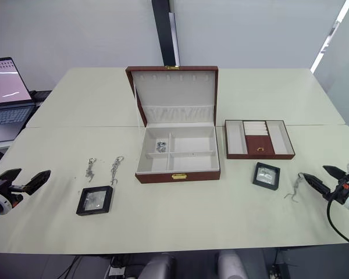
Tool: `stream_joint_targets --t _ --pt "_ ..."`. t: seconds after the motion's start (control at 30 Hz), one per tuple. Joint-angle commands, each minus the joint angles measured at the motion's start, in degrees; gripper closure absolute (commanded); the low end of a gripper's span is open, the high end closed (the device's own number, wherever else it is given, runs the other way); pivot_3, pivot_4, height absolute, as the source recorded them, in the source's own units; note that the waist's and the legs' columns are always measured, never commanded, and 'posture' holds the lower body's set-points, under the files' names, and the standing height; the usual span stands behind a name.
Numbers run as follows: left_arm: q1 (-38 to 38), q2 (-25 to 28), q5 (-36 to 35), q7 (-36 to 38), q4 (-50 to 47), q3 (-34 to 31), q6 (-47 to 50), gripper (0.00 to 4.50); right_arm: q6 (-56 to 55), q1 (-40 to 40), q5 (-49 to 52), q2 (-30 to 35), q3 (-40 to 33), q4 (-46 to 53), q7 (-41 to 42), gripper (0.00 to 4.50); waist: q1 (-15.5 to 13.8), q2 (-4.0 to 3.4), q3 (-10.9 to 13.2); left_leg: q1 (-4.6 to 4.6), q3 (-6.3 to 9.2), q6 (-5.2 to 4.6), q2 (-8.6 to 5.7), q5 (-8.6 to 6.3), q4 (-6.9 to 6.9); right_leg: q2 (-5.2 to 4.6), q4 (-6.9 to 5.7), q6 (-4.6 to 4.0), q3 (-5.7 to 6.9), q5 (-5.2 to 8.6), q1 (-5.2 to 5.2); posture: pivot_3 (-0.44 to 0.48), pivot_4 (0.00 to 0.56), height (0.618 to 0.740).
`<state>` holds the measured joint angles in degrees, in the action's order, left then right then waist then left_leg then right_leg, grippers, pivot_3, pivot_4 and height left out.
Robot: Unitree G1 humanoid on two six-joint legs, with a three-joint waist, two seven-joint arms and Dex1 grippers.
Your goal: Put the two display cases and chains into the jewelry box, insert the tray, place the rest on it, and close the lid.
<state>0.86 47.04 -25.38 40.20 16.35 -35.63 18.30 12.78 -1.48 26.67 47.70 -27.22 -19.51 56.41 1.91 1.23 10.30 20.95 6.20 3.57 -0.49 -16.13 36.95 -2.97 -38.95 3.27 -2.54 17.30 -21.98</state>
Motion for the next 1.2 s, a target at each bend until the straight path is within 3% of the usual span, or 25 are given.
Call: stream_joint_targets --t 0.03,0.47,0.6,0.8,1.2 --pt "0.5 0.2 0.1 -0.4 -1.0 -1.5 -1.1 0.01 -1.2 -0.7 0.0 1.2 -1.4 0.1 0.4 0.00 0.0 0.00 0.0 0.00 0.00 0.00 0.00 0.00 0.00 0.00 0.00 0.00 0.00 0.00 0.00 0.000 0.150 0.740" --pt "2.1 2.3 3.3 3.1 -0.5 2.4 -3.2 0.01 0.2 -1.6 0.8 1.0 -0.8 2.9 1.9 0.00 0.0 0.00 0.0 0.00 -0.01 0.00 0.00 0.00 0.00 0.00 0.00 0.00 0.00 0.00 0.00 0.000 0.150 0.740" --pt "1.2 8.1 6.9 12.4 1.6 8.7 -7.2 0.01 4.5 -0.9 4.1 0.7 3.0 15.4 5.3 0.00 0.2 -0.02 0.0 -0.01 -0.03 0.00 -0.02 0.00 0.00 0.07 -0.02 0.00 0.00 0.00 -0.01 0.000 0.150 0.740" --pt "-5.4 15.6 6.4 25.9 -0.1 16.1 -7.0 0.01 11.8 -1.3 9.8 1.2 8.3 33.6 6.6 0.00 0.1 -0.04 0.0 0.02 0.03 0.00 0.00 0.00 0.00 0.18 0.00 -0.01 0.03 0.00 -0.01 0.000 0.150 0.740" --pt "-7.7 22.3 8.3 44.2 -8.2 27.3 -9.6 0.01 16.4 -7.3 12.7 0.5 20.8 49.2 6.9 0.00 0.2 -0.06 0.1 0.04 0.02 -0.03 0.07 -0.03 0.00 0.40 0.01 -0.06 0.02 -0.01 -0.06 0.000 0.150 0.740"
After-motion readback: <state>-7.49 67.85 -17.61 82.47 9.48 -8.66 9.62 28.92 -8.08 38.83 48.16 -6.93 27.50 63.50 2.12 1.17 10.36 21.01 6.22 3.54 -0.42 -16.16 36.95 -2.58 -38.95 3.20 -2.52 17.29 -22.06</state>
